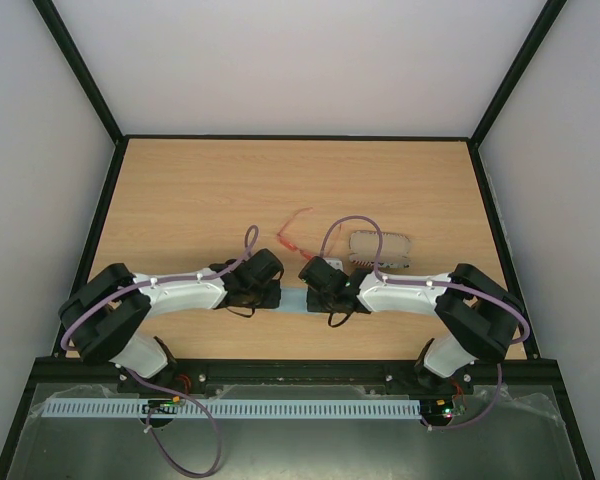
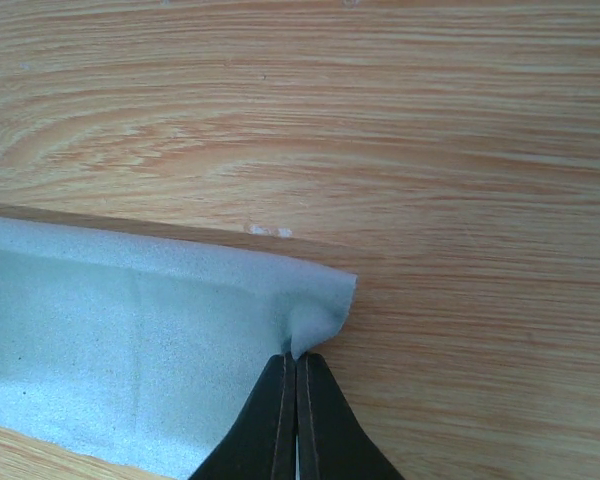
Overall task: Organize the sunglasses
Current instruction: Pick up the glasses cleaning cloth from the center of the board, then place the glasses cleaning cloth in the sunglasses case.
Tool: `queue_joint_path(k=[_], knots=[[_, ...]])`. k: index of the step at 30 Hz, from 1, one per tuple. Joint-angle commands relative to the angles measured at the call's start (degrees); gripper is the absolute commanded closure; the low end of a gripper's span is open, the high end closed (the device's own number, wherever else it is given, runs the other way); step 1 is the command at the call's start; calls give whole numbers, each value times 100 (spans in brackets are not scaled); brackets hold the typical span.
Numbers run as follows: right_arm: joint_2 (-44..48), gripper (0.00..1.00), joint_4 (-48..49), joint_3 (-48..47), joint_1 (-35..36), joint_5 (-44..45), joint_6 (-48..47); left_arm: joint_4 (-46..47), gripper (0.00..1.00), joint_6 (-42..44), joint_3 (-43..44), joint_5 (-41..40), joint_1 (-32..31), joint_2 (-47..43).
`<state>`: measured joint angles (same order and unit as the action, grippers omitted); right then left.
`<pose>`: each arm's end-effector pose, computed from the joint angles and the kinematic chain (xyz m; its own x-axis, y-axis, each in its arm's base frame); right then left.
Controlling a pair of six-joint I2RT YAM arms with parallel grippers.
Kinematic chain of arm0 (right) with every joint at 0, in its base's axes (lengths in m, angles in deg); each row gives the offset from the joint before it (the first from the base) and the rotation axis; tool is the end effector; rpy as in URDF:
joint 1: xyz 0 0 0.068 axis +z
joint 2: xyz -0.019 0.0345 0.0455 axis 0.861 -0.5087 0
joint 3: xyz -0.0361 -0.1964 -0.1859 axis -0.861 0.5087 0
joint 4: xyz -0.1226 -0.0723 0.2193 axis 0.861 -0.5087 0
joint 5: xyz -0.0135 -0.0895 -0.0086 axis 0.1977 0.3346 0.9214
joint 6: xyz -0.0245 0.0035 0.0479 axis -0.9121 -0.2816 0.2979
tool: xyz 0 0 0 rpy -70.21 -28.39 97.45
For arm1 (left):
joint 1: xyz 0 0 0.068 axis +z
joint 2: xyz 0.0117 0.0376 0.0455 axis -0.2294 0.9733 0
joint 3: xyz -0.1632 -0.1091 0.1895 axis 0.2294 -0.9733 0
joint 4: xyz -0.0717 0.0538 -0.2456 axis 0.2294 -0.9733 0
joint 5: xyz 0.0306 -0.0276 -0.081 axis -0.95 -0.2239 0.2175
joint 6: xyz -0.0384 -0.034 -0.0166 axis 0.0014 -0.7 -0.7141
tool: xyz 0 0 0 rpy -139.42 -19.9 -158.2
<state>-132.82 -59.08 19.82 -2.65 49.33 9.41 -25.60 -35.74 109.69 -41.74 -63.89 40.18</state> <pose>0.1615 0.2359 0.1509 -0.8889 0.1067 -0.4455 -0.0875 0.9151 0.3937 0.1699 -0.2082 0.1436 -0.9392 -0.0031 -0.3432 0.1400 0.9095 -0.3914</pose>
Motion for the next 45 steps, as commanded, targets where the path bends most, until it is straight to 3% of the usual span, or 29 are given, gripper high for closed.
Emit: queue_joint_path(k=[1, 8, 16, 32, 45], knots=[[-56, 99, -324, 206, 27, -65, -33, -343, 81, -3, -175, -10, -53, 165], [-73, 99, -345, 200, 27, -50, -31, -353, 97, -2, -218, -60, -54, 150], [174, 99, -583, 73, 30, 62, -46, -507, 98, 53, -43, -106, -40, -42], [776, 99, -1927, -825, -80, 587, -230, -1001, 98, 584, 1757, 307, 13, 323], [1594, 99, -2907, -1361, -1844, 503, -1308, -1507, 98, 1005, 4033, 1013, 48, 1685]])
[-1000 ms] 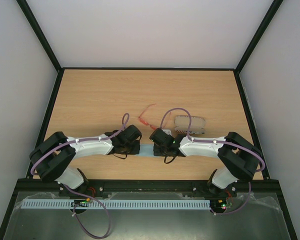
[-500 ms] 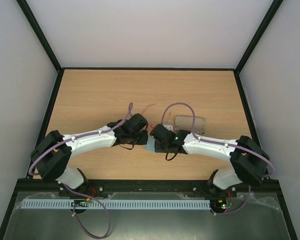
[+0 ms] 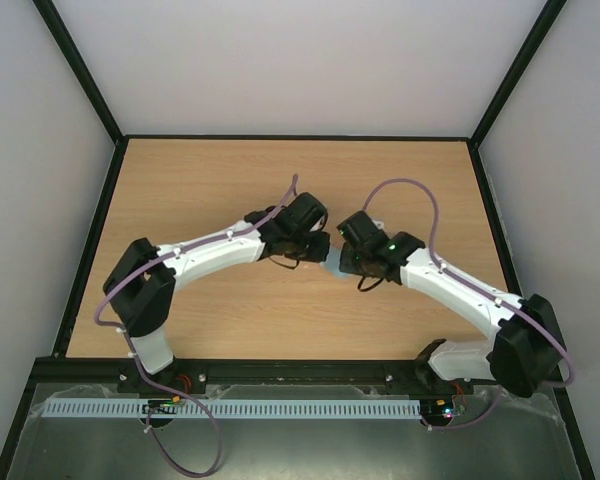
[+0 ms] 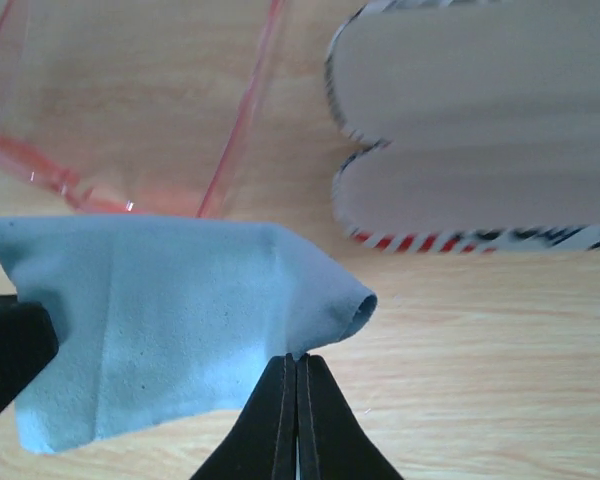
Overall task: Organize the sunglasses
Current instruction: Place the glasses cleaning cloth in the sunglasses case.
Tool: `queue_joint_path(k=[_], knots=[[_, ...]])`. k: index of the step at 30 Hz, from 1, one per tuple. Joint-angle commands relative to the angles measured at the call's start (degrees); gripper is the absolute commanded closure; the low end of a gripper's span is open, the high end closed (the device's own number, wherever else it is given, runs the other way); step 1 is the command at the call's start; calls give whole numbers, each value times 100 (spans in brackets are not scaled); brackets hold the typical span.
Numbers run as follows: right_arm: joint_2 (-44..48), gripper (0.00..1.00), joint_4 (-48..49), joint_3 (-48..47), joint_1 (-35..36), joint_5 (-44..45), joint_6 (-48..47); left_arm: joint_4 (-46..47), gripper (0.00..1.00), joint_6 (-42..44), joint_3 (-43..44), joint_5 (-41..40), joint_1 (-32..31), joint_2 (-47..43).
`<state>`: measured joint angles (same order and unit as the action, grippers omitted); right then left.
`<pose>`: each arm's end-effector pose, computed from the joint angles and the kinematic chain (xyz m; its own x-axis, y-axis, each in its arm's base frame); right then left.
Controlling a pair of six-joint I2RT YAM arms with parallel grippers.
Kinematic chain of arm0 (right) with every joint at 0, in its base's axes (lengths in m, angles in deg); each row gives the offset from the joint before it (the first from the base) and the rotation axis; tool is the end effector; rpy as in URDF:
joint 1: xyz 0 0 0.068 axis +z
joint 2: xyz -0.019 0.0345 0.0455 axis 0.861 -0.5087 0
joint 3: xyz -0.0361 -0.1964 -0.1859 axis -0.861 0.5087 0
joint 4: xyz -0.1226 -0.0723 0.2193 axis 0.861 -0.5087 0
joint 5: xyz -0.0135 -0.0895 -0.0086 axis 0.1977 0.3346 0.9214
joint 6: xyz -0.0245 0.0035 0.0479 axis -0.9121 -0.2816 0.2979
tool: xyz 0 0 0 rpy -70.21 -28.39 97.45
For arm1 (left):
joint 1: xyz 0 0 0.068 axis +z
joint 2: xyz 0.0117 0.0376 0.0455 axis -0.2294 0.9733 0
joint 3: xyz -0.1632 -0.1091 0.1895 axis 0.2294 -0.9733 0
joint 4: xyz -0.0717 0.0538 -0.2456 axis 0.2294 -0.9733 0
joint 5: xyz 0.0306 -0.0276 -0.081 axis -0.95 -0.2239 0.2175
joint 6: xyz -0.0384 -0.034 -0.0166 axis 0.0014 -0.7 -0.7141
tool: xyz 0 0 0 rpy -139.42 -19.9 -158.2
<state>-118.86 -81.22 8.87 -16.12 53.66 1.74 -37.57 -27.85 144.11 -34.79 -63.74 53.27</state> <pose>0.1984 0.1753 0.2464 -0.7996 0.2182 -0.5596 0.0326 0.9461 0.3222 0.2377 -0.2960 0.2376 -0.8917 0.1052 -0.4403 0.3381 0.8016 -0.4931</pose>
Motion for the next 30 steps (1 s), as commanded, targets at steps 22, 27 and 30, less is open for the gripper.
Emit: queue_joint_path(k=[22, 27, 30], knots=[[-548, 99, -659, -629, -2894, -473, -2148, -601, 98, 34, 2961, 742, -117, 2557], [-823, 99, -536, -722, -2907, -455, -2123, -667, 98, -35, 3250, 561, -112, 2760], [-987, 99, -456, -741, -2913, -422, -2100, -712, 98, -66, 3415, 494, -116, 2905]])
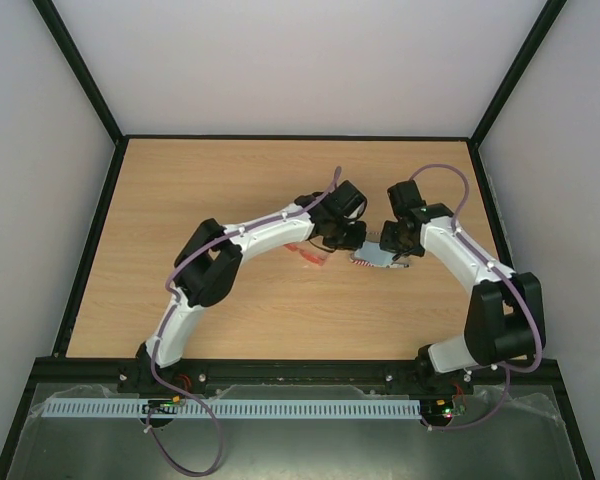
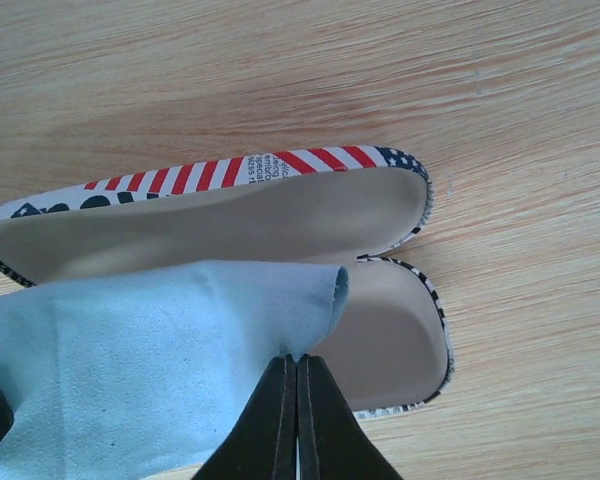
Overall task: Organize the sunglasses
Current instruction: Place the glasses cleaning cloth in the sunglasses case.
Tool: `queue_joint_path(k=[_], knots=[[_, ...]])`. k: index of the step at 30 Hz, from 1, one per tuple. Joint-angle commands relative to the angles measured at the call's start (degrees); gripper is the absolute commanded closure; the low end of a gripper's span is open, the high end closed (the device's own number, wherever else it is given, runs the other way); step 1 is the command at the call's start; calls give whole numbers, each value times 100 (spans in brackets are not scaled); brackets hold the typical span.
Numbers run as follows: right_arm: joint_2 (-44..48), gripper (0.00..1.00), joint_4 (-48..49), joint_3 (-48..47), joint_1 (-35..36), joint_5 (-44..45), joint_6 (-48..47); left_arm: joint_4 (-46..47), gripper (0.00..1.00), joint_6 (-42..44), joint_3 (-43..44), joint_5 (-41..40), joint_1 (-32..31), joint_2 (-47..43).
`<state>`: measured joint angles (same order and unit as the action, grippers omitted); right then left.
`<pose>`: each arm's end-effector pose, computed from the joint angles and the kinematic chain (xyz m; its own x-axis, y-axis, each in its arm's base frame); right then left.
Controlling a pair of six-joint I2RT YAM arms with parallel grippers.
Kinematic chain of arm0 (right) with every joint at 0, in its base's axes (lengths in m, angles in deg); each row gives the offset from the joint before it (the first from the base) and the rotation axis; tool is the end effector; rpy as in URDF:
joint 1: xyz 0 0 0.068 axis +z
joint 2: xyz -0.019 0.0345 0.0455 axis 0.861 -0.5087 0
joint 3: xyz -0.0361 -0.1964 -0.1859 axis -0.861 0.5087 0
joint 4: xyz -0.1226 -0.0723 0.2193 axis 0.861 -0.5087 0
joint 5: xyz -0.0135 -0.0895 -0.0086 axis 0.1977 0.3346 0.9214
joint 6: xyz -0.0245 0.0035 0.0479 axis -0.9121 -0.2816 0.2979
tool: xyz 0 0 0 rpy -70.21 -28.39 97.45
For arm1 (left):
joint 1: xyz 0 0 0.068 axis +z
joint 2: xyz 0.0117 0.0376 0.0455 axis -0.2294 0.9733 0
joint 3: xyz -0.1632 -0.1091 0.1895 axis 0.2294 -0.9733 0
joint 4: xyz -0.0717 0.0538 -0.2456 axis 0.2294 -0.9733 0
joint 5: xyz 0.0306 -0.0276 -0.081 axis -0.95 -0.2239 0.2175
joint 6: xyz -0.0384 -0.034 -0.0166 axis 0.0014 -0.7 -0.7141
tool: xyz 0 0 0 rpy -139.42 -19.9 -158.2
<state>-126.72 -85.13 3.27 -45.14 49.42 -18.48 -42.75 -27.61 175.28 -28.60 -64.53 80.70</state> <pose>0.2816 0.0656 0.2370 -0.8062 0.2488 -0.5368 0.2244 0.9681 0.1116 0.3031 -0.3919 0.2040 -0.9114 0.1702 -0.3747 0.3651 0.7547 -0.5451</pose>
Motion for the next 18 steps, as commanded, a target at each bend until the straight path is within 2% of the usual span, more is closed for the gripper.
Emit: queue_joint_path(k=[1, 11, 18], knots=[[-241, 99, -28, -177, -13, 25, -75, -198, 98, -95, 337, -135, -36, 219], [-614, 99, 243, 24, -60, 120, -57, -213, 98, -113, 437, -193, -30, 506], [-462, 99, 321, 385, -58, 177, -46, 20, 98, -162, -92, -181, -96, 309]])
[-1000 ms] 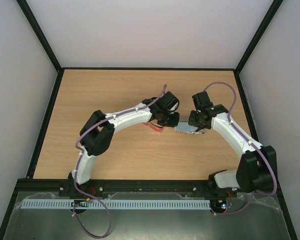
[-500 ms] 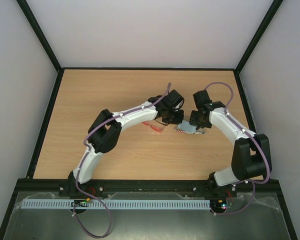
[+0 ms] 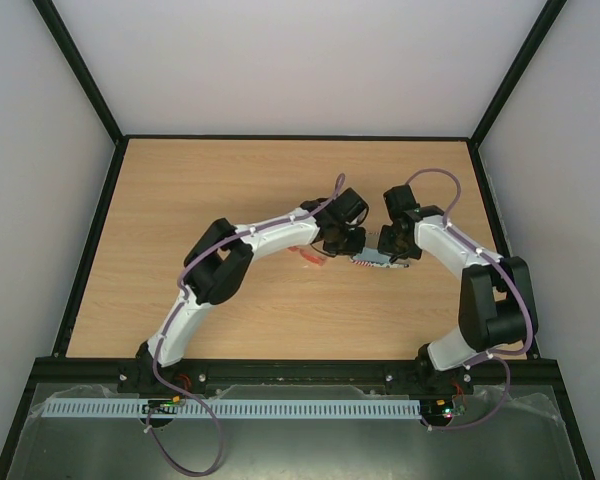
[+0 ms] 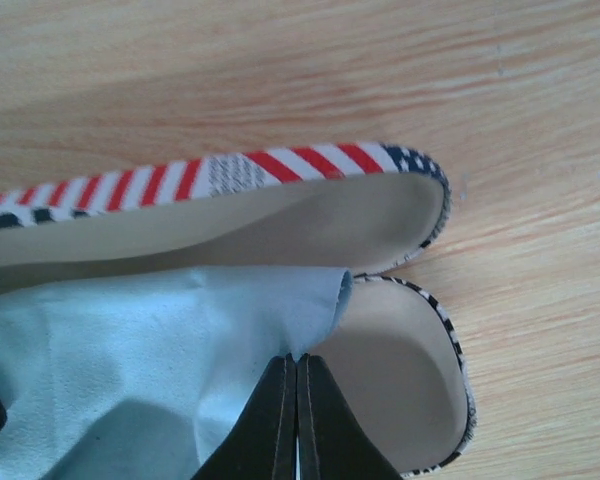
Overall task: Organize the sunglasses
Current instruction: Place the glasses cleaning cloth in the sunglasses case.
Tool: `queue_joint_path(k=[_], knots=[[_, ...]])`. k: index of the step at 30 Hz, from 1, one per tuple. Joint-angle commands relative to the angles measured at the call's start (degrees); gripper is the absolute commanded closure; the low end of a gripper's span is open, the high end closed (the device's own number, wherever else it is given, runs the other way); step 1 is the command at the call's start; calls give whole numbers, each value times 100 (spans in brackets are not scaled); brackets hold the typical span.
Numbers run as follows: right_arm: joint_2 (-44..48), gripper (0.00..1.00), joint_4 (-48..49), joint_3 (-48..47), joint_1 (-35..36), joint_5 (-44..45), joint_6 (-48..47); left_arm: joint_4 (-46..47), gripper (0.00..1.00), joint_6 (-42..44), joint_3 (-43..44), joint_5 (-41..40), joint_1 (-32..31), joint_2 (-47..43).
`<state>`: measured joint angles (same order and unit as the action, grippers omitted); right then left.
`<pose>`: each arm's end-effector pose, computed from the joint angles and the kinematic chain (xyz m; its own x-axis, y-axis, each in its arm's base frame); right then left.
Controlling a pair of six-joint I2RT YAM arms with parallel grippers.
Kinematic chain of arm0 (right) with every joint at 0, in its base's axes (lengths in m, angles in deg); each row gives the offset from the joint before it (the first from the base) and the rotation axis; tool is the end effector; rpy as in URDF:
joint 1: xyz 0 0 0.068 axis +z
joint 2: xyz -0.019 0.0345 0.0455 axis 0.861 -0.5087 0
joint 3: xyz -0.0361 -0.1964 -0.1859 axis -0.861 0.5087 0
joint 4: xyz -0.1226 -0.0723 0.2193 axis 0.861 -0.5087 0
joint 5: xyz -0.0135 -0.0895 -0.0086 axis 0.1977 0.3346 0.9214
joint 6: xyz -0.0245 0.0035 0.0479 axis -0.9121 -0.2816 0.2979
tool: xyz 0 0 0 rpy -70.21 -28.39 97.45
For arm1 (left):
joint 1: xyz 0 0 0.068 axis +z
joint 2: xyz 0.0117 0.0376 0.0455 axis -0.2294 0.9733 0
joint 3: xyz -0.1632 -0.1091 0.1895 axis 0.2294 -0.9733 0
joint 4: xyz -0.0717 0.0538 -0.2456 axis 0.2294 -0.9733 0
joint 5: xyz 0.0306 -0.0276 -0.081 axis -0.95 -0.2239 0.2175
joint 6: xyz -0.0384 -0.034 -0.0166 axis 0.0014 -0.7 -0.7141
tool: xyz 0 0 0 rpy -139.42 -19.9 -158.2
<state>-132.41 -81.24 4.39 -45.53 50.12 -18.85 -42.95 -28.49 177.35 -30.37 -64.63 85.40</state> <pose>0.2959 0.0667 0.2075 -0.8289 0.2414 -0.5046 0.2361 0.9688 0.0755 0.3100 -0.4002 0.1755 -0.9238 0.1619 -0.3468 0.3314 0.7917 -0.5132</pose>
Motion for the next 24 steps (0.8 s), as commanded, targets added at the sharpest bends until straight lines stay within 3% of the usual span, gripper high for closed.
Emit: queue_joint_path(k=[1, 13, 24], knots=[[133, 99, -53, 337, -20, 120, -7, 79, 98, -89, -377, -2, -99, -189], [155, 99, 90, 665, -23, 219, 89, 511, 98, -232, -1195, -17, -215, -483], [76, 99, 145, 575, -25, 478, 104, 497, 98, -202, -1191, -91, -215, -523]])
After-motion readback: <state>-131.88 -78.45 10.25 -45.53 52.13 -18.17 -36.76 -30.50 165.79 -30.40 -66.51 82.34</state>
